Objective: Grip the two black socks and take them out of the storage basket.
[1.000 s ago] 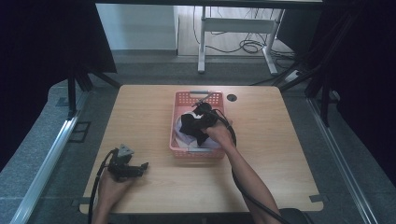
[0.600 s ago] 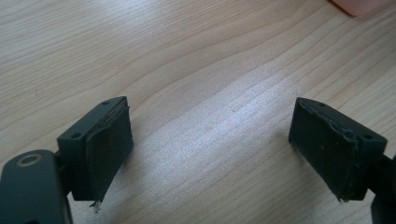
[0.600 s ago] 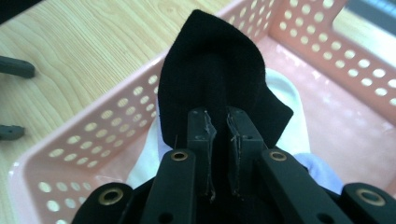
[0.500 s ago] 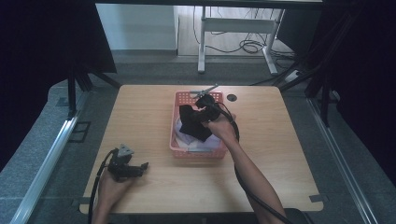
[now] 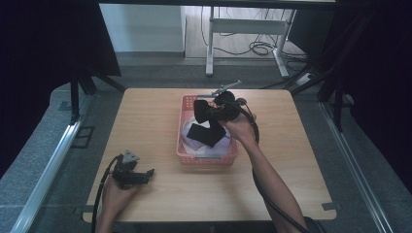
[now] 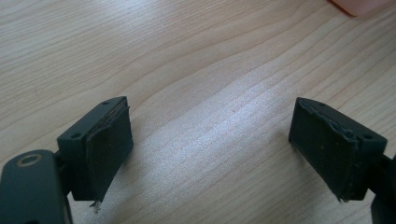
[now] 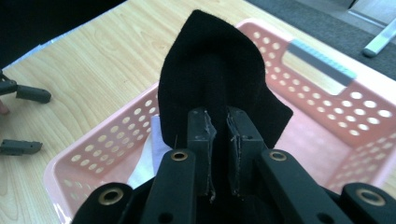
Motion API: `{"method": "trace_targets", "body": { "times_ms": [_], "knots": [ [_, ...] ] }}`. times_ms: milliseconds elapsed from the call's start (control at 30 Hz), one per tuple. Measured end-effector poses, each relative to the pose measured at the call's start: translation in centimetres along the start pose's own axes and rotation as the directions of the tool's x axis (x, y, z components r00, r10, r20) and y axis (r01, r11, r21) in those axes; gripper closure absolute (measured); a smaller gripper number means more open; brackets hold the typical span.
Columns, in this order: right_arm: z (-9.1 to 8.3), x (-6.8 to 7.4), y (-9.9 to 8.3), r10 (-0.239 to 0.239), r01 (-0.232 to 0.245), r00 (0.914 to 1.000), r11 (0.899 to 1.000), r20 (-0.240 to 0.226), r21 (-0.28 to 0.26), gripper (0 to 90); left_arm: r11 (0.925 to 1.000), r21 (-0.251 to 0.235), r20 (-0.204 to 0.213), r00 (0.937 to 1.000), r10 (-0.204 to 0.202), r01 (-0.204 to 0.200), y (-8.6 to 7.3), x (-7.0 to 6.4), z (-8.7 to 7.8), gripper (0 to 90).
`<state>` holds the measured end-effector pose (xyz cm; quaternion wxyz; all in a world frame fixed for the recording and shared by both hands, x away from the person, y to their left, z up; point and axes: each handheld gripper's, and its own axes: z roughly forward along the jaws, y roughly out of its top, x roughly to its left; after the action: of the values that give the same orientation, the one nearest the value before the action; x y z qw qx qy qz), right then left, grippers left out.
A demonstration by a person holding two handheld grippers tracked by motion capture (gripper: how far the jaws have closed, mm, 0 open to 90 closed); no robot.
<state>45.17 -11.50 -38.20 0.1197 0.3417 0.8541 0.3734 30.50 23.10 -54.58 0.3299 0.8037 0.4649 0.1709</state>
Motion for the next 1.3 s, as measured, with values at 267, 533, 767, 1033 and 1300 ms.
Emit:
{"method": "trace_targets", "body": {
  "times_ms": [267, 533, 767, 1033, 1300],
  "knots": [
    [-2.0, -1.5, -0.7, 0.028, -0.027, 0.9989, 0.999, 0.039, -0.028, 81.2, 1.0, 0.002, 0.0, 1.0, 0.002, -0.002, 0.0, 0.0, 0.0, 13.3],
    [-3.3, -3.0, -1.6, 0.057, -0.055, 0.995, 0.998, 0.082, -0.03, 81.2, 1.0, 0.001, 0.0, 1.0, 0.001, -0.001, 0.0, 0.0, 0.0, 13.3],
    [-4.9, -4.5, -2.7, 0.087, -0.083, 0.9892, 0.996, 0.118, -0.039, 81.1, 1.0, 0.001, 0.0, 1.0, 0.002, -0.002, 0.0, 0.0, 0.0, 13.3],
    [-5.8, -6.0, -4.1, 0.124, -0.118, 0.9802, 0.992, 0.155, -0.045, 80.9, 1.0, 0.001, 0.0, 1.0, 0.001, -0.001, 0.0, 0.0, 0.0, 13.3],
    [-6.7, -8.1, -6.4, 0.172, -0.167, 0.9614, 0.985, 0.215, -0.042, 80.8, 1.0, 0.001, 0.001, 1.0, 0.001, -0.001, 0.0, 0.0, 0.0, 13.3]
  ]
}}
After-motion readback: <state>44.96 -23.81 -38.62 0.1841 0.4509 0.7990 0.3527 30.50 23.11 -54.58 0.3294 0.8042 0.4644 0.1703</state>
